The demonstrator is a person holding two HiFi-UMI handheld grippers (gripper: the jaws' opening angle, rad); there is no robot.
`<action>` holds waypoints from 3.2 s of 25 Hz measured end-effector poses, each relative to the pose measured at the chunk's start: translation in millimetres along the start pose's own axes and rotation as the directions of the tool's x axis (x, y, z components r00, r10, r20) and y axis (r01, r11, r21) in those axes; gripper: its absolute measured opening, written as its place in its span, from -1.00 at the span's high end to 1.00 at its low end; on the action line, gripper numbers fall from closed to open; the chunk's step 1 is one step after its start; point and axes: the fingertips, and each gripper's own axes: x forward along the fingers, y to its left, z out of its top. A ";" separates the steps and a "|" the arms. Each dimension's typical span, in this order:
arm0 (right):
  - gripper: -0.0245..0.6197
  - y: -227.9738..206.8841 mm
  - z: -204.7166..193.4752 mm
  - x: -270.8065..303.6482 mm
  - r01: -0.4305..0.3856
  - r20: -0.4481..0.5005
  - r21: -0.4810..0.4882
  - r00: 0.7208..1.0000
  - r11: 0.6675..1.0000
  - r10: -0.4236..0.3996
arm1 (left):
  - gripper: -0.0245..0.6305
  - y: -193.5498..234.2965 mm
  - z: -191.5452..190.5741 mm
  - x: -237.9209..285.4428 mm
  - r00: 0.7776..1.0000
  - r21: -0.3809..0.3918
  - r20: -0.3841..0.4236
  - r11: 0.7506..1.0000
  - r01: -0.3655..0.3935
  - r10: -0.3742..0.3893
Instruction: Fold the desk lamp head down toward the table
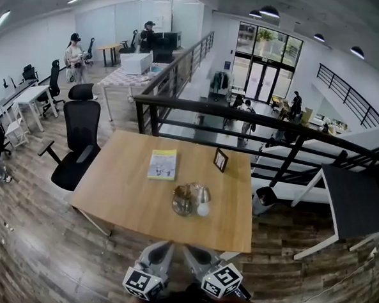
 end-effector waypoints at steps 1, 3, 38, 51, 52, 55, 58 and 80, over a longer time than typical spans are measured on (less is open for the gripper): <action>0.91 -7.9 1.9 3.3 0.001 0.001 0.000 1.000 1.000 -0.001 | 0.93 4.0 0.2 6.6 1.000 -0.001 0.001 1.000 -0.006 0.006; 0.91 -25.8 6.2 10.7 0.002 0.001 0.005 1.000 1.000 -0.002 | 0.93 11.5 -0.4 21.8 1.000 -0.001 -0.001 1.000 -0.012 0.012; 0.04 -213.2 20.7 91.9 0.313 -0.159 -0.004 0.937 0.950 -0.310 | 0.93 109.7 3.3 218.7 0.968 -0.092 -0.090 0.969 0.228 -0.236; 0.06 -217.9 10.2 100.6 0.384 -0.247 -0.008 0.894 0.923 -0.374 | 0.93 126.6 7.6 223.4 0.894 -0.112 -0.105 0.899 0.424 -0.435; 0.06 -218.4 10.3 100.8 0.387 -0.253 -0.009 0.891 0.922 -0.376 | 0.93 128.6 7.3 223.7 0.890 -0.115 -0.103 0.894 0.433 -0.444; 0.07 -219.3 9.0 101.2 0.396 -0.269 -0.010 0.884 0.918 -0.384 | 0.93 131.7 5.6 224.0 0.878 -0.123 -0.100 0.882 0.456 -0.468; 0.07 -219.1 7.9 100.7 0.403 -0.273 -0.010 0.879 0.915 -0.390 | 0.93 132.1 3.2 222.0 0.868 -0.132 -0.103 0.872 0.472 -0.486; 0.08 -214.5 -45.1 79.7 0.376 -0.377 -0.020 0.855 0.927 -0.355 | 0.93 139.0 -6.3 219.3 0.884 -0.131 -0.128 0.891 0.434 -0.450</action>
